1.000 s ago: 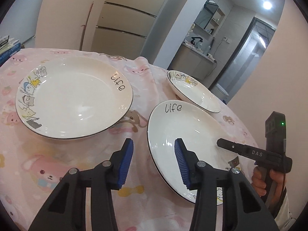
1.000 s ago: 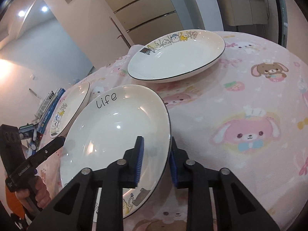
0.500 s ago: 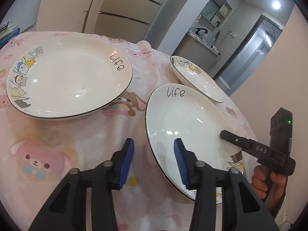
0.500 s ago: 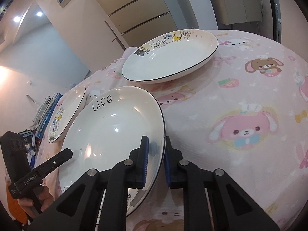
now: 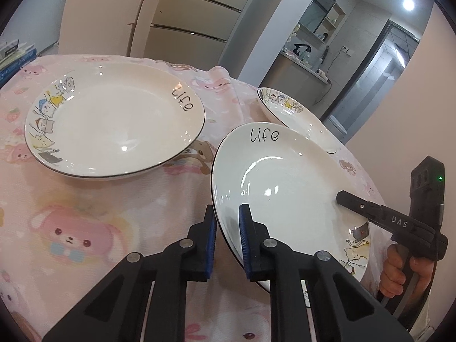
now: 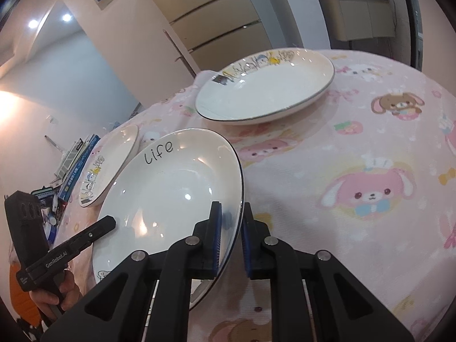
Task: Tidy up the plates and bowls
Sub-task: 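Lift and carry the 'life' plate with both tools onto the other 'life' plate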
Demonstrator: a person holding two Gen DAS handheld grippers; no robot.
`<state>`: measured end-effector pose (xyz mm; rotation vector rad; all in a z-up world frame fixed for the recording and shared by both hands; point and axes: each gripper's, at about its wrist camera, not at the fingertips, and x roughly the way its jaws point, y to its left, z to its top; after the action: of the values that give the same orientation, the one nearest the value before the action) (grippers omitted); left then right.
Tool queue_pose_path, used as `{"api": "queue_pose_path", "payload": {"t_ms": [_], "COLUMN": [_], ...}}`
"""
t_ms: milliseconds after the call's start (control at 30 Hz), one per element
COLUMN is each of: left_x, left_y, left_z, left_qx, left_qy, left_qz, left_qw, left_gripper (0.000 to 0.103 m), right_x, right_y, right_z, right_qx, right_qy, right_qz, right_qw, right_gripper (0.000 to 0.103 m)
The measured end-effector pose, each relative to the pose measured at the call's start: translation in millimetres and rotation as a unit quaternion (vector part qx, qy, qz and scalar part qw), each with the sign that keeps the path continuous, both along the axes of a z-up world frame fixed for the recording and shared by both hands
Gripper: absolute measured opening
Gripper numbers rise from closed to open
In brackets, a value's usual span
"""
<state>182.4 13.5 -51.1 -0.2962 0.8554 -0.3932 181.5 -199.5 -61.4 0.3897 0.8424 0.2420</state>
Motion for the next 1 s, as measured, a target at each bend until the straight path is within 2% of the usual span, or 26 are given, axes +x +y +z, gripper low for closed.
{"api": "queue_pose_path", "payload": {"t_ms": [233, 333, 500, 733, 1000], "left_x": [-10, -11, -11, -12, -24], "left_y": [8, 9, -2, 0, 17], "left_z": [18, 16, 13, 13, 43], "left_qx": [-0.011, -0.008, 0.027, 0.022, -0.009], "left_qy": [-0.017, -0.01, 0.0, 0.024, -0.003], "left_qz": [0.015, 0.017, 0.016, 0.024, 0.043], "left_qw": [0.9997, 0.9998, 0.9995, 0.9992, 0.999], "left_gripper": [0.017, 0.017, 0.017, 0.017, 0.017], "right_x": [-5, -5, -3, -3, -9], "right_y": [2, 2, 3, 5, 19], "right_z": [7, 8, 4, 7, 37], "right_qx": [0.013, 0.012, 0.004, 0.001, -0.027], "right_qy": [-0.022, -0.021, -0.012, -0.014, -0.045], "right_qz": [0.015, 0.016, 0.011, 0.014, 0.013], "right_qw": [1.0, 1.0, 1.0, 1.0, 0.999], "right_gripper": [0.013, 0.013, 0.013, 0.013, 0.014]}}
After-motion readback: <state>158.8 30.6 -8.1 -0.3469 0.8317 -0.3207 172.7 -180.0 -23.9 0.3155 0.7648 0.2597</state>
